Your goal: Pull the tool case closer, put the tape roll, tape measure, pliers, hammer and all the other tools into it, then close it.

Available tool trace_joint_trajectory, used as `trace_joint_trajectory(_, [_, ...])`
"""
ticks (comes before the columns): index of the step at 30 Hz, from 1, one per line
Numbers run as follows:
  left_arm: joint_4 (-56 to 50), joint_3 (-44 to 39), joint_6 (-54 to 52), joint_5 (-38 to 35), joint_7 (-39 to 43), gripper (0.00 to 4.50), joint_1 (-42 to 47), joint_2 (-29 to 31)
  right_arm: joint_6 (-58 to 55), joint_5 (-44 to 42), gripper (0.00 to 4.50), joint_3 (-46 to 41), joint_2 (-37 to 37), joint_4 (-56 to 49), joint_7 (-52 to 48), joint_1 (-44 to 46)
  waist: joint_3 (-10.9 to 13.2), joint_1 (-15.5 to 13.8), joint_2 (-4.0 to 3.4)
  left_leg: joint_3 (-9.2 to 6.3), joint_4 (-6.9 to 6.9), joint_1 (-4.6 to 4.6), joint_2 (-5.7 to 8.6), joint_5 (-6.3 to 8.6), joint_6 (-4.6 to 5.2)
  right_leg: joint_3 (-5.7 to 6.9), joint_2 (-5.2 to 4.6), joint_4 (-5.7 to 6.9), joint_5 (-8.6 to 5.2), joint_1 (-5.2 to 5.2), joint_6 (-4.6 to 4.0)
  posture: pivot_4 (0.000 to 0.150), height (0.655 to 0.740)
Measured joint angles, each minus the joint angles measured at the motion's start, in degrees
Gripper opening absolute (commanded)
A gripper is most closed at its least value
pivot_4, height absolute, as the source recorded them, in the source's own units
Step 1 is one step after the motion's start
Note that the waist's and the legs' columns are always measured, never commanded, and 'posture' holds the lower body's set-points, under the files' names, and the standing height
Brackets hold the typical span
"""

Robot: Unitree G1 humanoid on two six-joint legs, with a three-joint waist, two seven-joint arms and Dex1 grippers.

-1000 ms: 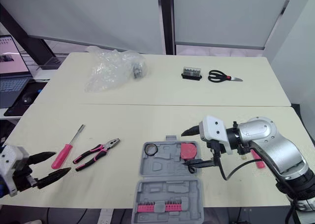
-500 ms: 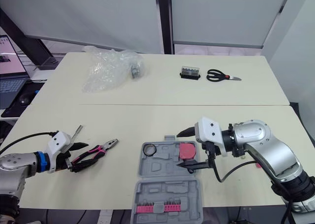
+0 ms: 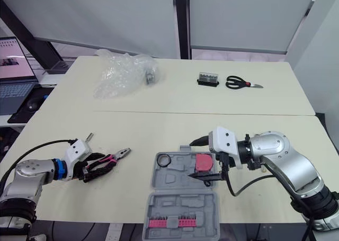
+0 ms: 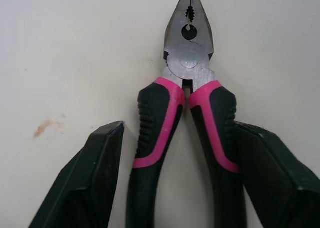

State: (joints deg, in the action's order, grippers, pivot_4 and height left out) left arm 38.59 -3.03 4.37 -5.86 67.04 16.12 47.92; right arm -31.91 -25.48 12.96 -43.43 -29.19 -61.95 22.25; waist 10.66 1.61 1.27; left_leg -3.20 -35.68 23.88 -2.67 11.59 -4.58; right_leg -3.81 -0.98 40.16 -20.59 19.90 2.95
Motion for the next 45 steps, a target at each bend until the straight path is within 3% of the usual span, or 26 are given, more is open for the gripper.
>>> trace_joint_trajectory(1, [0.1, 0.2, 0.3, 0.1, 0.1, 2.56, 0.0, 0.0, 0.0, 0.0, 4.50, 0.0, 0.1, 0.0, 0.3, 0.0, 0.0, 0.0, -0.01, 0.00, 0.00, 0.00, 0.00, 0.00, 0.00, 0.00, 0.00, 0.00, 0.00, 0.00, 0.00, 0.150, 0.7400])
trace_joint_trajectory(12, [-0.6, 0.1, 2.7, 0.3, 0.8, 2.56, -1.3, 0.7, 0.1, 1.5, 4.50, 0.0, 1.2, 1.3, 2.9, 1.8, -0.1, 0.2, -0.09, 0.03, 0.00, 0.01, -0.01, 0.00, 0.00, -0.02, 0.00, -0.01, 0.00, 0.03, 0.00, 0.150, 0.7400])
trace_joint_trajectory(18, [-10.7, -0.5, 0.2, -1.1, 1.8, 2.56, -5.6, 2.9, -0.4, 1.7, 4.50, -0.3, 1.0, 2.1, 3.5, 2.0, 0.0, 0.3, -0.01, 0.00, 0.00, 0.11, -0.08, 0.00, 0.00, 0.01, 0.04, 0.00, 0.00, 0.14, 0.00, 0.150, 0.7400])
trace_joint_trajectory(23, [-24.5, -2.6, -4.0, -3.2, 2.9, 2.56, -6.3, 8.1, -1.7, 1.7, 4.50, -1.5, -0.4, 1.7, 4.6, 1.1, 0.1, 0.1, 0.02, 0.03, -0.02, 0.14, 0.01, 0.00, 0.00, -0.01, -0.04, -0.02, 0.00, 0.11, 0.00, 0.150, 0.7400])
trace_joint_trajectory(32, [-47.3, 10.1, -21.2, -2.9, 2.1, 2.56, 1.6, 3.2, 0.5, 1.8, 4.50, -8.0, -6.9, 1.7, 3.1, -1.7, 0.1, 0.4, 0.02, 0.02, -0.06, 0.22, -0.04, 0.00, 0.00, -0.07, 0.09, -0.06, 0.01, 0.14, 0.02, 0.150, 0.7400])
trace_joint_trajectory(40, [-53.3, 20.6, -32.2, -0.6, -0.2, 2.56, 7.8, -3.4, 2.3, 2.8, 4.50, -11.7, -10.5, 1.7, 2.8, -5.9, 0.1, 0.2, 0.01, 0.01, -0.24, 0.24, -0.03, 0.00, 0.01, -0.16, 0.17, -0.07, 0.03, 0.07, 0.06, 0.150, 0.7400])
trace_joint_trajectory(45, [-53.6, 23.4, -34.5, 0.6, -0.5, 2.56, 9.4, -4.4, 0.9, 3.1, 4.50, -11.3, -11.7, 1.4, 2.9, -5.8, 0.1, 0.3, 0.00, -0.04, -0.23, 0.25, -0.07, 0.00, 0.01, -0.14, 0.24, -0.05, 0.03, 0.10, 0.06, 0.150, 0.7400])
